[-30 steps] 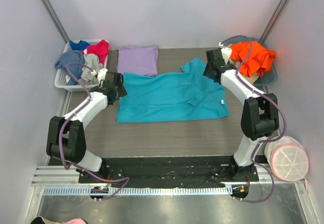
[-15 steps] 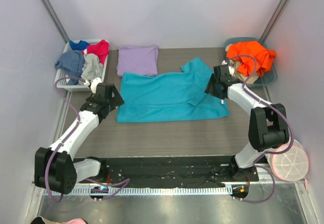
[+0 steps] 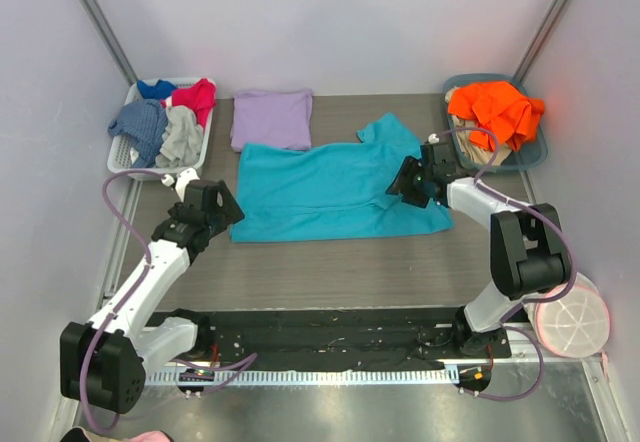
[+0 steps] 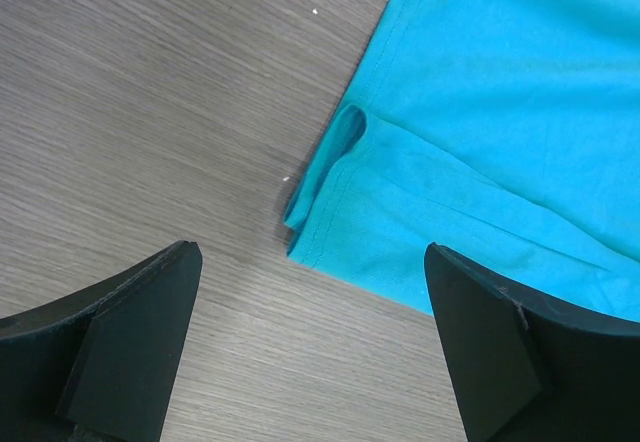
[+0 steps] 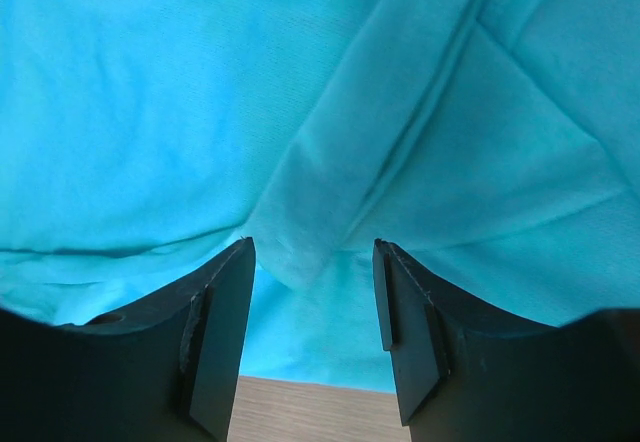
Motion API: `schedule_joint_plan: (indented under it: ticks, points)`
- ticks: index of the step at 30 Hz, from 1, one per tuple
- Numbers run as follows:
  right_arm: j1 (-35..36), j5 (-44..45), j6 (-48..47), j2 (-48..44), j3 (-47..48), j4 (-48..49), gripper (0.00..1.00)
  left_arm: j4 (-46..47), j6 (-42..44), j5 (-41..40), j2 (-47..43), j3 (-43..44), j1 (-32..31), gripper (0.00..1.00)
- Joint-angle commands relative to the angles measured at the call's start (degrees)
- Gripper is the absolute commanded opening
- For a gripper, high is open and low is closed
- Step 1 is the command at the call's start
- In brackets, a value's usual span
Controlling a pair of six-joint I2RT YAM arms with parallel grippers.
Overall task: Fold and stack the t-shirts
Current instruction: Fold the tshirt
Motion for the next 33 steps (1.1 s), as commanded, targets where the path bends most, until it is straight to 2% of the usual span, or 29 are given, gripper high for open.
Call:
schedule_joint_plan:
  ticks: [1, 6, 12, 33]
  points:
    - [0.4, -3.0, 1.7, 1.5, -0.2, 5.0, 0.59, 0.4, -0.8, 0.6, -0.7, -0.9, -0.2, 1.0]
    - [0.4, -3.4, 1.9, 3.0, -0.2, 5.6, 0.59, 0.5, -0.9, 0.6, -0.5, -1.3, -0.1, 1.0]
    - [0.5, -3.2, 1.9, 3.8, -0.1, 5.9, 0.69, 0.6, -0.9, 0.4, -0.3, -1.5, -0.2, 1.0]
    - [1.5, -3.1, 2.5, 6.9, 2.3, 7.3, 0.69, 0.7, -1.2, 0.5, -0.6, -3.1, -0.2, 1.0]
